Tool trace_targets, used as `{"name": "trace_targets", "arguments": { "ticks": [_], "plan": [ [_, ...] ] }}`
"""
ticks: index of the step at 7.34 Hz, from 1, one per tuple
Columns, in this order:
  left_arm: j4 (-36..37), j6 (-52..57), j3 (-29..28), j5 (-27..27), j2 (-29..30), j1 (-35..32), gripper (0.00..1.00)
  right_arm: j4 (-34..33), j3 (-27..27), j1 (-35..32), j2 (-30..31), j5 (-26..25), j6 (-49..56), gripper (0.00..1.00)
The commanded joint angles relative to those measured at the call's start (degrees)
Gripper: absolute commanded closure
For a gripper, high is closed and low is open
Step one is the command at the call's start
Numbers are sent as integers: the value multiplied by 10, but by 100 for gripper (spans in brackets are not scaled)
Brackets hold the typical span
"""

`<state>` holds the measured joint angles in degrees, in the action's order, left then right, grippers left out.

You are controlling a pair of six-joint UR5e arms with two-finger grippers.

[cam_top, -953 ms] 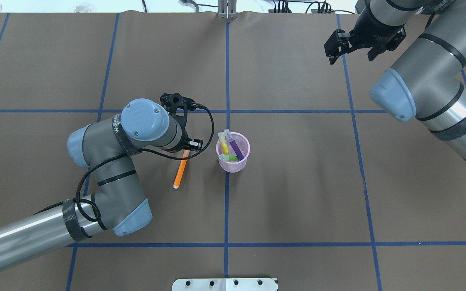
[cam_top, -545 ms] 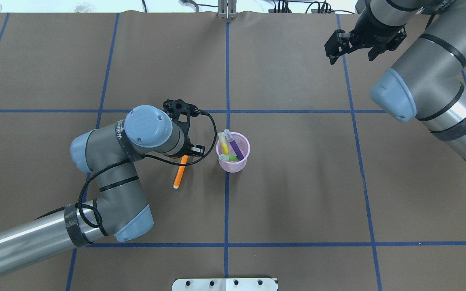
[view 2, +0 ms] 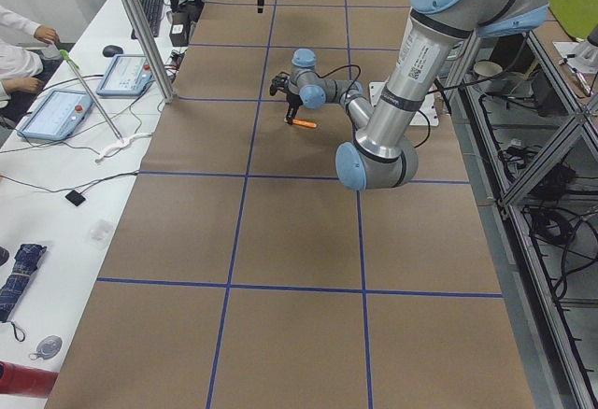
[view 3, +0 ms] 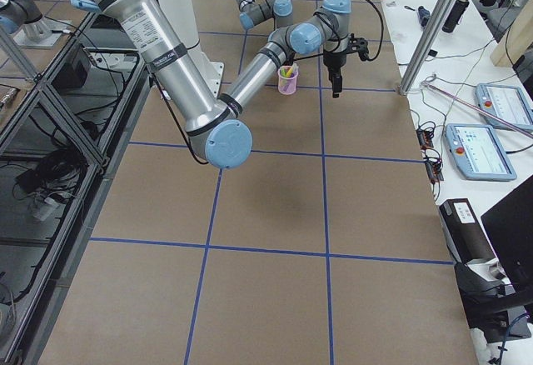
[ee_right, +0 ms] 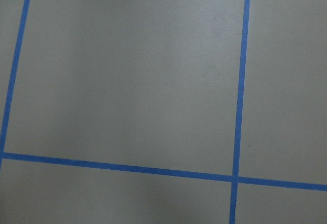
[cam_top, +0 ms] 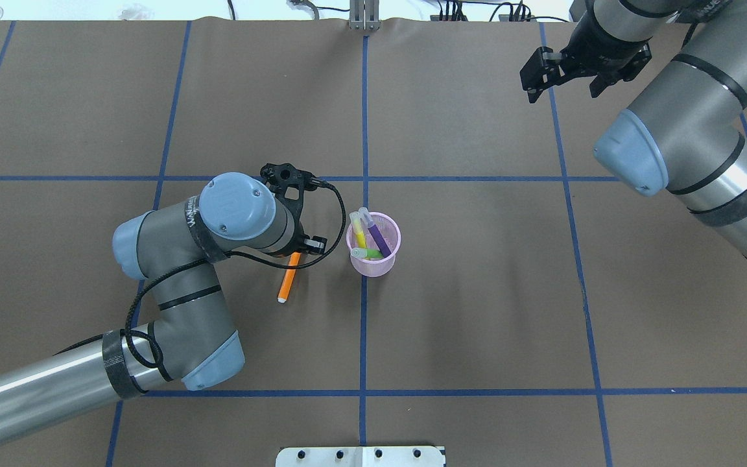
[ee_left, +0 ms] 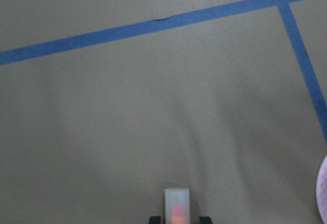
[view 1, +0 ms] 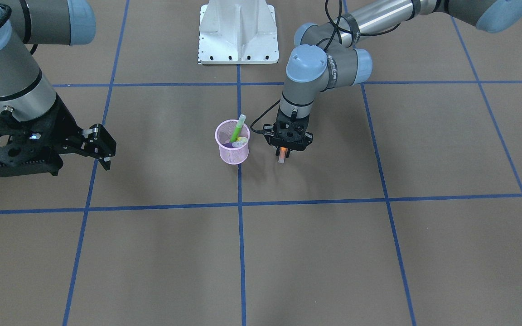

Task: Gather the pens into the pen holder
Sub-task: 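Lower the left gripper onto the orange marker and grasp it while the right arm withdraws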

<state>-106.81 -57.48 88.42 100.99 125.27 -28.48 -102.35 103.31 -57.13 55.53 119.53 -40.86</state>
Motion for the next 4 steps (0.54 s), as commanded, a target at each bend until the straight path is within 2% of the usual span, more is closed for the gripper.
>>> {"name": "trace_targets", "arguments": {
  "ticks": [1, 2, 4],
  "plan": [
    [0, 0, 2, 0, 0, -1, 91, 0, 1, 0, 0, 0, -1, 0],
    [0, 0, 3, 0, 0, 0, 100, 0, 1, 0, 0, 0, 0, 0],
    [1, 4, 30, 0, 0, -2, 100, 0, 1, 0, 0, 0, 0, 0]
  ]
}}
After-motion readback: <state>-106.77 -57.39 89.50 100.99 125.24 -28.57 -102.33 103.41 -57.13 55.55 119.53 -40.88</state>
